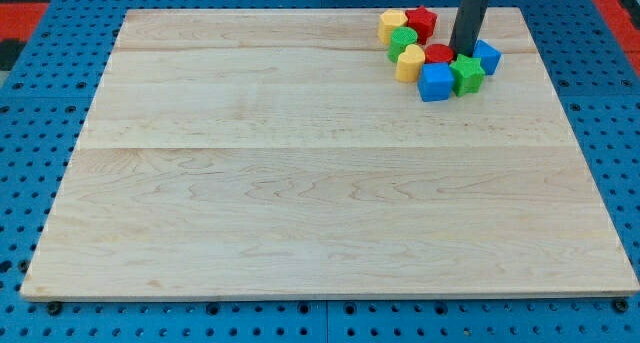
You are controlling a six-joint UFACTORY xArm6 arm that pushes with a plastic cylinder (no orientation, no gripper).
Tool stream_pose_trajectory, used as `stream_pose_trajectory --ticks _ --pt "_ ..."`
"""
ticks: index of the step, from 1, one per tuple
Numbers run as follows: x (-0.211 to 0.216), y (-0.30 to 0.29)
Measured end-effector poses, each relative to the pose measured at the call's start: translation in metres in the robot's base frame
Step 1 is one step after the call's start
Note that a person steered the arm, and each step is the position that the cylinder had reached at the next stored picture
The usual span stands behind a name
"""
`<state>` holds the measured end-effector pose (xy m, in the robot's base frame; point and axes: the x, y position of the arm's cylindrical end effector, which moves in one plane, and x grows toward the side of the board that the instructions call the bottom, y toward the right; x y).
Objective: Move the green star to the bottom right of the blue cube
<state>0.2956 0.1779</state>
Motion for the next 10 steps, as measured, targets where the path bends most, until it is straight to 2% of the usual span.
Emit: stream_pose_trajectory --ticks 1,3,4,5,6,8,10 --pt "0.01 -0.017" --pt "0.078 -0.025" --pt "0.054 -0.035" --pt "0.031 -0.002" --pt "0.037 0.061" --pt "0.137 0.002" --pt "0.077 -0.011"
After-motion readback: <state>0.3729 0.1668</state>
